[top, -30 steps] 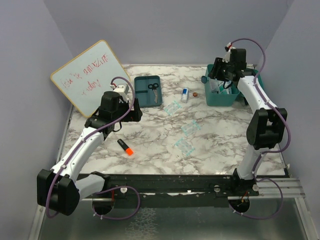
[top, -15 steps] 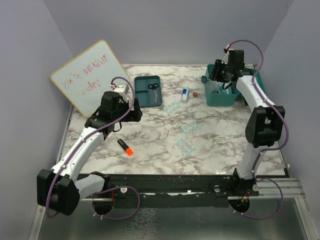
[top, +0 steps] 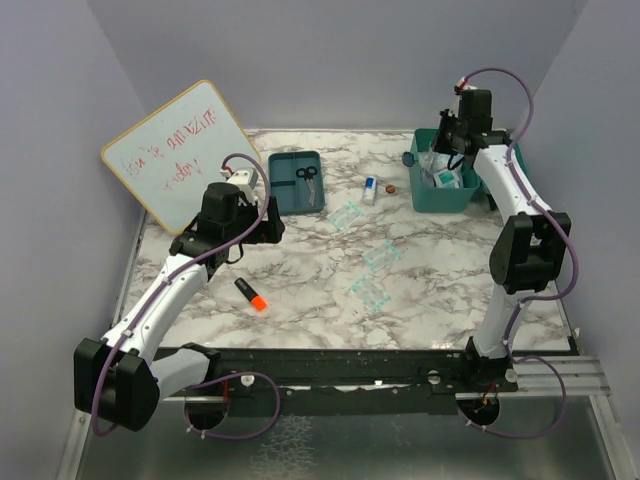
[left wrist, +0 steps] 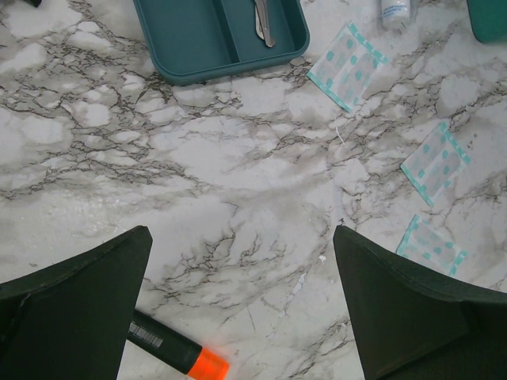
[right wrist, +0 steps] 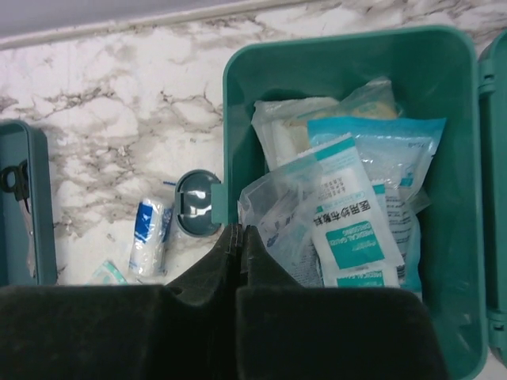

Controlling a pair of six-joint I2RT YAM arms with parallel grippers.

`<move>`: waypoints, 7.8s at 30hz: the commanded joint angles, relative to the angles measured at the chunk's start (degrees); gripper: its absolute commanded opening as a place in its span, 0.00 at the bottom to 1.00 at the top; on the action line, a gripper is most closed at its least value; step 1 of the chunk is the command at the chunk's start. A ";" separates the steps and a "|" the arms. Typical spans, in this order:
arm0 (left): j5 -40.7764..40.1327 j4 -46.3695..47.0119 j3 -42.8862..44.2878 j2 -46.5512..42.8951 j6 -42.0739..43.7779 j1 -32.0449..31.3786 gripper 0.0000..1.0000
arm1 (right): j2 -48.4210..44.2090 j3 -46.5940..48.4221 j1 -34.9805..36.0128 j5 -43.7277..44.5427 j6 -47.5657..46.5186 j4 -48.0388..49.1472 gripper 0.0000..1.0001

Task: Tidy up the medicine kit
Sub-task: Place the medical item at the medicine box, then pick up the medical item at the center of the board, then place the medical item at the medicine box.

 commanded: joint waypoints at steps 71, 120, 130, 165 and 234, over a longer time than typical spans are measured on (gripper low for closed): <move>-0.51 -0.58 -1.15 -1.70 0.28 -0.15 0.99 | 3.02 -12.33 -3.58 18.79 4.61 8.14 0.01; 3.19 0.20 -1.39 -3.63 -0.60 -0.23 0.99 | -4.74 -11.21 22.71 20.70 11.79 6.25 0.62; 2.57 0.07 -1.31 -4.46 -0.51 -0.24 0.99 | 10.58 0.25 23.74 29.49 11.43 1.70 0.71; 0.51 -0.18 -1.51 -5.04 -1.28 -0.24 0.98 | 19.59 4.97 23.39 26.20 8.75 0.68 0.30; 1.38 -0.05 -1.83 -4.01 0.28 -0.24 0.98 | 8.74 -7.78 -3.51 7.06 -8.29 6.83 0.31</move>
